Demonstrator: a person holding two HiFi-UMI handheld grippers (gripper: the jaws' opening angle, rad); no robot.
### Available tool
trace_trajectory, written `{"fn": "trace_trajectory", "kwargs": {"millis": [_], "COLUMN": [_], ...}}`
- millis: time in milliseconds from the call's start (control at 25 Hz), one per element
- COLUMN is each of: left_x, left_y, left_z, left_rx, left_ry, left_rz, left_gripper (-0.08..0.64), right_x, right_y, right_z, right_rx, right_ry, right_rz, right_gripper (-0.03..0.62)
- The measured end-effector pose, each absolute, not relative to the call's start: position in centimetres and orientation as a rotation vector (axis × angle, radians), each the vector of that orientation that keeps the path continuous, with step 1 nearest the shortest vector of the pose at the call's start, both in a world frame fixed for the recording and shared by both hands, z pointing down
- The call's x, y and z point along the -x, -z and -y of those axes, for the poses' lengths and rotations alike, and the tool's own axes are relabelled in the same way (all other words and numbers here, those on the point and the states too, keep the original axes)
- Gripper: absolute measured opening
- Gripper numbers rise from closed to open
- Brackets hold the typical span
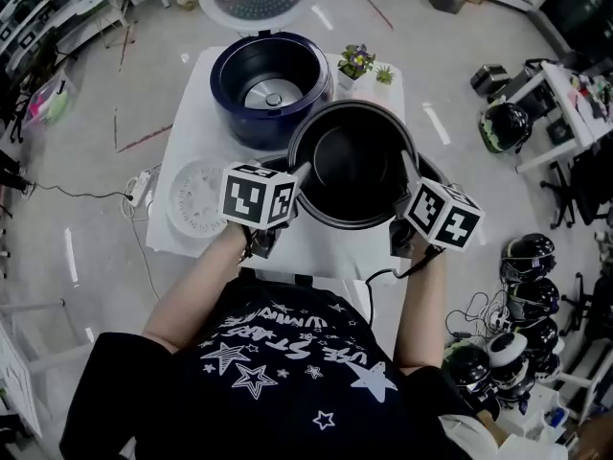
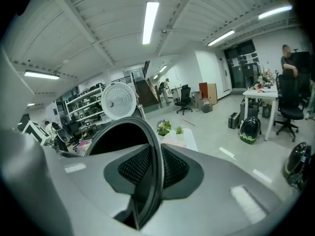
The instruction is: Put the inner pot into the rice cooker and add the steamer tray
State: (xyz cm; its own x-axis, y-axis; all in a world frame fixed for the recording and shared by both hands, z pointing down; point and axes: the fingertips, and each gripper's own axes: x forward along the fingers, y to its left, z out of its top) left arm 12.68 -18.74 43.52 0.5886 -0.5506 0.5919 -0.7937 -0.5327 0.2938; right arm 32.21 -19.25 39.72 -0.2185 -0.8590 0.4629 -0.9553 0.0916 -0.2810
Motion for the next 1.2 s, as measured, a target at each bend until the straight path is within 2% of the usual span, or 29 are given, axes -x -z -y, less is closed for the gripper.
{"fn": "trace_trajectory", "kwargs": {"millis": [720,1200], "left_x": [-5.8,3.0], "left_y": [-30.9,-27.7], "left_z": [22.3,27.8], "left_rx": [-2.471,-2.430], "left_ry": [-0.378,-0.388], "left_rz": [1.130,1.315], "left_gripper": [0.097,0.089], "right_x": [-25.4,-16.8], "right_y": [-26.4,-25.3], "right_z": [20.8,28.4], "right_rx": [-1.888,-1.688], "right_ry": [-0.512,-0.567], "right_rz": [2.379,2.521], "right_gripper": [0.085,0.083]}}
